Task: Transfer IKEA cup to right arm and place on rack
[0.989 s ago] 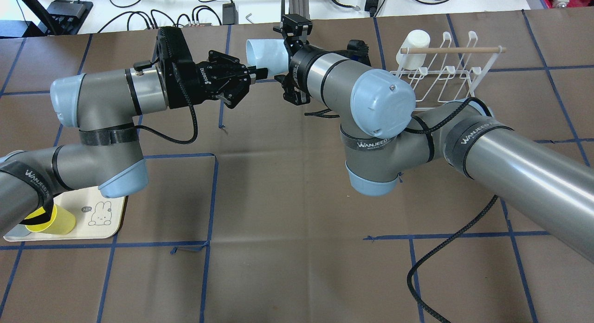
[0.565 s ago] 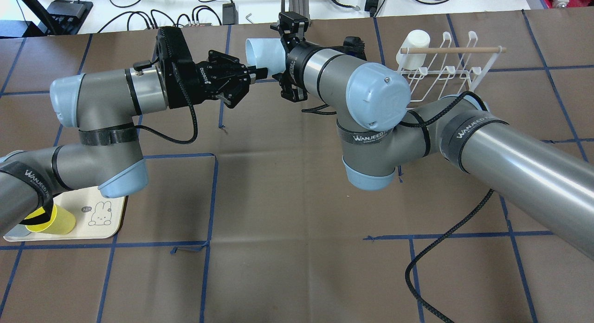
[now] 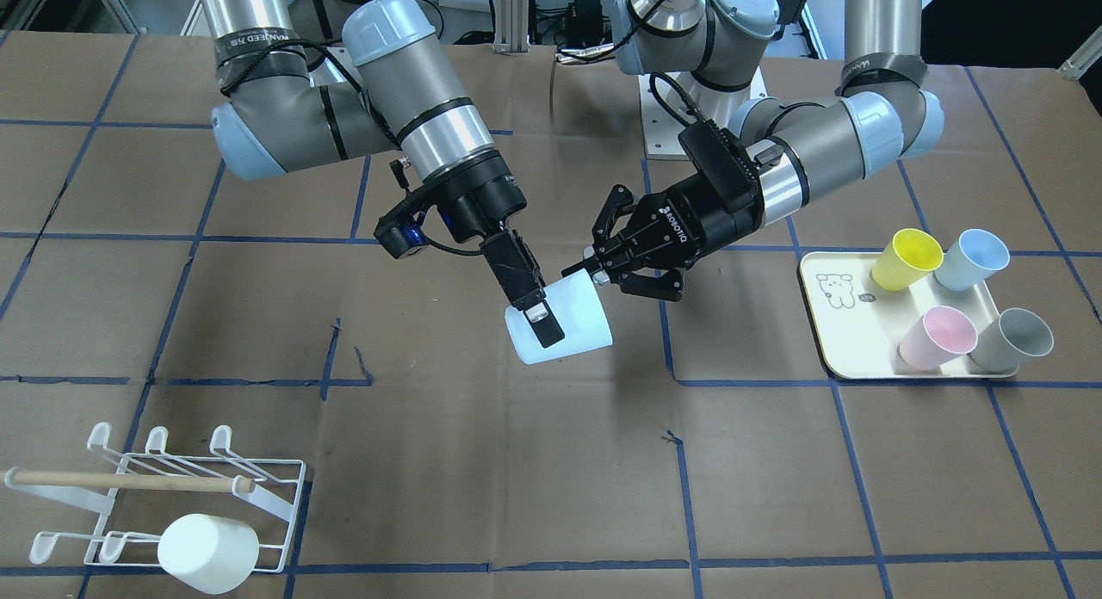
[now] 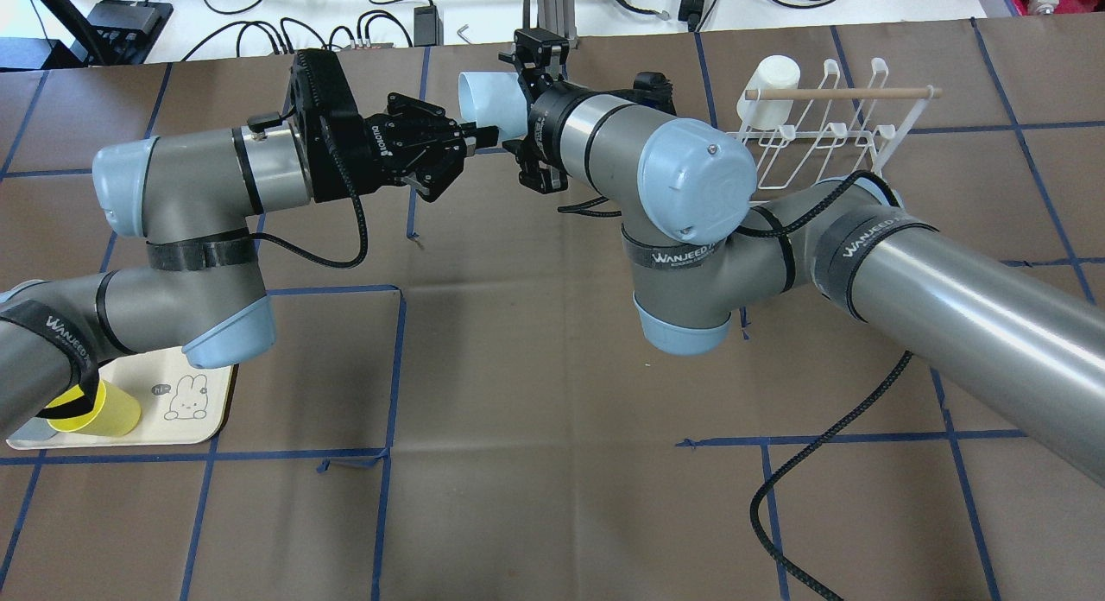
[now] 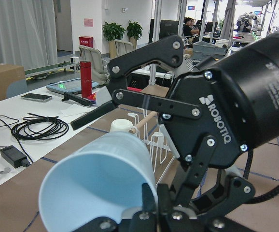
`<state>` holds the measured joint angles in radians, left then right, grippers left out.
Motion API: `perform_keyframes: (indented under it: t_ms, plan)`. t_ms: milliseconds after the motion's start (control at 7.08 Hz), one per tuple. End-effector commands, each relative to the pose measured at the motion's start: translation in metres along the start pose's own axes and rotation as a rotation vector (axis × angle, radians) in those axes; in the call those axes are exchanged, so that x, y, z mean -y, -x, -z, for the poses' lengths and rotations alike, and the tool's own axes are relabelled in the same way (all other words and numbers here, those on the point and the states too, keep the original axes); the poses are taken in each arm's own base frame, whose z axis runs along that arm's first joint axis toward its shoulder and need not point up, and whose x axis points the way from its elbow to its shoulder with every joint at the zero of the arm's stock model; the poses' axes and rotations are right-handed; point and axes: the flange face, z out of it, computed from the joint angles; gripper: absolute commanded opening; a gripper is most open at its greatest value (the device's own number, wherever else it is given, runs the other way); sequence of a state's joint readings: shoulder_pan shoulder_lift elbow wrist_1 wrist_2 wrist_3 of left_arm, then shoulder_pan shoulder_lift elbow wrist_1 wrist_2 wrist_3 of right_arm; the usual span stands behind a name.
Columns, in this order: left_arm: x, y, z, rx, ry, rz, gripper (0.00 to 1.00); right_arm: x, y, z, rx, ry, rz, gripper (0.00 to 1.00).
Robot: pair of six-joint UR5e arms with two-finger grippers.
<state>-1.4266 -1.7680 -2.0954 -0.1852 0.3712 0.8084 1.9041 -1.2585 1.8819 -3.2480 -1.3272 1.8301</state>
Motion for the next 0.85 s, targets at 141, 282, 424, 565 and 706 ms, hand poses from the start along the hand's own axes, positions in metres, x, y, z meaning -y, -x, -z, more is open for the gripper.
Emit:
perform_keyframes:
  t_ms: [141,282,424,565,706]
  plan:
    - [0.0005,-0.0002,0.0003,0.002,0.0,-0.002,0.14,-0.0005,-0.0021,-0.0012,-0.006,0.006,0.001,0.85]
    - [0.0005,-0.0002,0.0003,0.002,0.0,-0.002,0.14,0.0,-0.0012,-0.0005,-0.004,0.005,0.002,0.78]
    - [0.0005,-0.0002,0.0003,0.002,0.0,-0.002,0.15,-0.0005,0.0,0.0003,-0.002,0.006,0.003,0.69]
    - [0.001,0.0002,0.0003,0.003,0.001,-0.003,0.17,-0.001,0.0013,0.0011,0.001,0.007,0.005,0.62]
    - [0.0009,0.0006,0.0006,0.011,0.008,-0.005,0.19,-0.0012,0.0013,0.0011,0.001,0.008,0.007,0.57]
